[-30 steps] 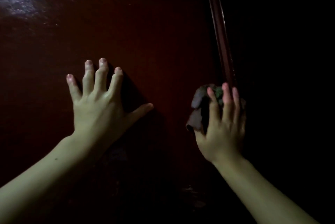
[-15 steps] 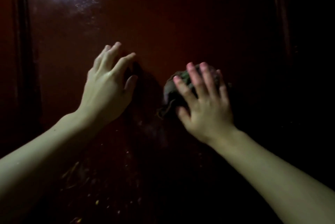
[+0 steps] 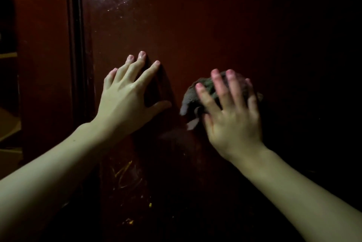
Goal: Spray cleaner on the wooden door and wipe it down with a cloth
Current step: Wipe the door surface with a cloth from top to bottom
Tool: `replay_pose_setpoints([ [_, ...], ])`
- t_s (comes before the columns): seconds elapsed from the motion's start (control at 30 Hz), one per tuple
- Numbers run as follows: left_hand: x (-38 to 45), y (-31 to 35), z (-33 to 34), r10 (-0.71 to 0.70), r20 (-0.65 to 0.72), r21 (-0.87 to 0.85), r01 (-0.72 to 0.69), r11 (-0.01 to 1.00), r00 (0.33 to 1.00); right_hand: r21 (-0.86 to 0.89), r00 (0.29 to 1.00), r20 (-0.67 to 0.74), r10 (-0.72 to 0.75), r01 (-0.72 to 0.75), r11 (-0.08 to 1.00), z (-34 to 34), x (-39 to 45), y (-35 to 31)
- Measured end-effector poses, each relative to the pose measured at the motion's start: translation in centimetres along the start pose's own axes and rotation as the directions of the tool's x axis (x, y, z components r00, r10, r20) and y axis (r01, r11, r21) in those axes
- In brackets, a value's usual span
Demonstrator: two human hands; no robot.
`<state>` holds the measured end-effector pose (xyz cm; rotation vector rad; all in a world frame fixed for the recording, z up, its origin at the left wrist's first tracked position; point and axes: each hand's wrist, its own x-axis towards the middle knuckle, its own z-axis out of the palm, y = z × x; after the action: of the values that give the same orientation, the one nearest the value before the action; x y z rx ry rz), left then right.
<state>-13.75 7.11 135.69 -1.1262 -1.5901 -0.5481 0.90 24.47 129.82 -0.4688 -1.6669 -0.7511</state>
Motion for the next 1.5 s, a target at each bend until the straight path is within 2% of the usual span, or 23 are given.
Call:
replay_pose_setpoints([
  [0.17, -0.4, -1.1, 0.2, 0.047, -0.018, -0.016, -0.048, 0.999, 0.999, 0.065, 0.942, -0.017, 0.334, -0.332, 0.941, -0.4, -2.3, 3.3],
  [0.3, -0.3, -1.2, 0.8, 0.05, -0.04, -0.033, -0.051, 0.998, 0.998, 0.076, 0.89, -0.042, 0.453, -0.45, 0.89, -0.2, -3.1, 1.6],
  [0.37, -0.3, -1.3, 1.0, 0.058, -0.054, -0.028, -0.06, 0.998, 0.997, 0.057, 0.921, -0.045, 0.388, -0.385, 0.921, -0.1, -2.2, -0.2],
  [0.5, -0.4, -1.6, 1.1, 0.081, -0.093, -0.019, -0.083, 0.996, 0.992, -0.007, 0.987, -0.047, 0.156, -0.156, 0.988, 0.0, -0.4, -3.6],
  [0.6, -0.4, -1.8, 1.4, 0.104, -0.115, -0.008, -0.106, 0.994, 0.988, -0.05, 0.996, -0.007, -0.094, 0.093, 0.994, 0.2, -1.5, -5.1],
  [0.63, -0.5, -2.0, 1.4, 0.095, -0.114, -0.019, -0.098, 0.995, 0.989, -0.051, 0.992, 0.001, -0.128, 0.128, 0.99, 0.3, -2.0, -4.9],
  [0.67, -0.7, -2.3, 1.3, 0.081, -0.108, -0.037, -0.086, 0.996, 0.991, -0.052, 0.994, 0.002, -0.112, 0.112, 0.992, 0.3, -2.4, -4.6],
  [0.73, -1.5, -3.3, 1.0, 0.085, -0.084, -0.052, -0.089, 0.995, 0.993, -0.049, 1.0, 0.001, 0.025, -0.025, 0.998, 0.2, -2.7, -4.0],
  [0.8, -2.5, -5.1, 0.3, 0.128, -0.047, -0.029, -0.13, 0.991, 0.991, -0.028, 0.981, -0.007, 0.192, -0.192, 0.981, 0.1, -2.2, -4.7],
  [0.87, -3.0, -6.7, -0.4, 0.166, 0.025, -0.011, -0.166, 0.986, 0.986, -0.008, 0.954, -0.021, 0.298, -0.298, 0.954, 0.3, -1.5, -7.0],
  [0.9, -3.1, -7.4, -0.8, 0.18, 0.066, -0.016, -0.179, 0.984, 0.982, 0.0, 0.955, -0.029, 0.294, -0.294, 0.956, 0.4, -1.2, -8.5],
  [0.97, -2.9, -8.2, -1.2, 0.199, 0.124, -0.063, -0.192, 0.979, 0.972, 0.023, 0.983, -0.032, 0.181, -0.18, 0.983, 0.7, -0.8, -11.9],
  [1.07, -2.6, -8.7, -1.5, 0.223, 0.107, -0.173, -0.202, 0.964, 0.969, 0.064, 1.0, 0.0, -0.029, 0.029, 0.998, 1.1, -0.9, -15.8],
  [1.13, -2.9, -9.0, -1.6, 0.223, 0.103, -0.223, -0.195, 0.955, 0.969, 0.071, 0.992, 0.008, -0.123, 0.122, 0.99, 1.4, -1.0, -15.8],
  [1.2, -3.6, -9.7, -1.5, 0.242, 0.09, -0.239, -0.215, 0.947, 0.966, 0.053, 0.995, 0.012, -0.096, 0.096, 0.994, 1.3, -0.9, -13.9],
  [1.27, -4.2, -10.1, -1.2, 0.252, 0.101, -0.246, -0.221, 0.944, 0.962, 0.024, 0.997, 0.03, 0.076, -0.077, 0.997, 1.0, -0.5, -11.7],
  [1.37, -4.8, -9.8, -0.9, 0.232, 0.122, -0.284, -0.19, 0.94, 0.965, -0.006, 0.946, 0.049, 0.322, -0.322, 0.947, 0.5, 0.1, -12.9],
  [1.4, -4.9, -9.5, -0.7, 0.232, 0.123, -0.292, -0.189, 0.938, 0.965, -0.005, 0.944, 0.045, 0.326, -0.327, 0.945, 0.5, -0.1, -14.4],
  [1.43, -4.9, -9.3, -0.6, 0.237, 0.128, -0.294, -0.191, 0.937, 0.963, 0.007, 0.962, 0.041, 0.269, -0.269, 0.963, 0.7, -0.4, -16.2],
  [1.5, -5.0, -9.0, -0.6, 0.228, 0.152, -0.291, -0.177, 0.94, 0.962, 0.05, 0.999, 0.033, 0.036, -0.038, 0.998, 1.4, -1.8, -19.5],
])
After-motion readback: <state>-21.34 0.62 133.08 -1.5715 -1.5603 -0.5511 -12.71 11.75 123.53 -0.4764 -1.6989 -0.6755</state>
